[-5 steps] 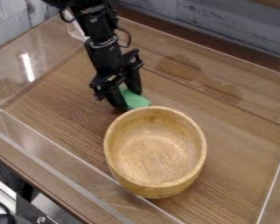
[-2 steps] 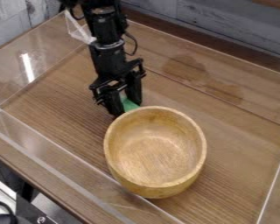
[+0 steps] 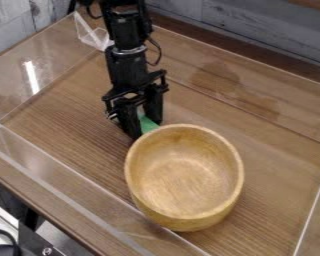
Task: Put the green block in the brown bowl
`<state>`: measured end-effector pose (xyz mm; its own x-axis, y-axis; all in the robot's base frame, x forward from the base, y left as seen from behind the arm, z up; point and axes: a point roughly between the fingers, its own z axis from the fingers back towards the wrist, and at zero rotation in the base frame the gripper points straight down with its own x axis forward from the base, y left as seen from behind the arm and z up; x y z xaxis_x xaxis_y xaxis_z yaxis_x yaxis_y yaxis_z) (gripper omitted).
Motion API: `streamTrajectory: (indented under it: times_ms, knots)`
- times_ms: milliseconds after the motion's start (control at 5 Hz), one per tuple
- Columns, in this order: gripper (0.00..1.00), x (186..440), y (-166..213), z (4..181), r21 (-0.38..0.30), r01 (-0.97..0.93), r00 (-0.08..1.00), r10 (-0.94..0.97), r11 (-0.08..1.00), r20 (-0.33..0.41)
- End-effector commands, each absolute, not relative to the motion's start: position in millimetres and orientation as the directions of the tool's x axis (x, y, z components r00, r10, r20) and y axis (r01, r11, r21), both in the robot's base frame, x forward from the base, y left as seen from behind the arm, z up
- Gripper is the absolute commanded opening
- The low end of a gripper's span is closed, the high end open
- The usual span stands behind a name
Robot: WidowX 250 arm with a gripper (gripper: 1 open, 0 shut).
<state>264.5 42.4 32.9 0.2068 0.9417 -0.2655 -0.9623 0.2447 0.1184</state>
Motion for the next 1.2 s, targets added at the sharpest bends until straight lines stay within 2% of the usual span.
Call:
streamTrajectory:
  times_ms: [0,400,1000]
  knots:
    - [0.0,274,40,63.2,0.055,-0.956,0.269,0.938,0.287,-0.221]
    - [0.0,264,33,74.5,0.096,-0.921,0.348,0.907,0.378,-0.239]
    - [0.0,253,22,87.1,0.106,-0.865,0.449,0.85,0.491,-0.275]
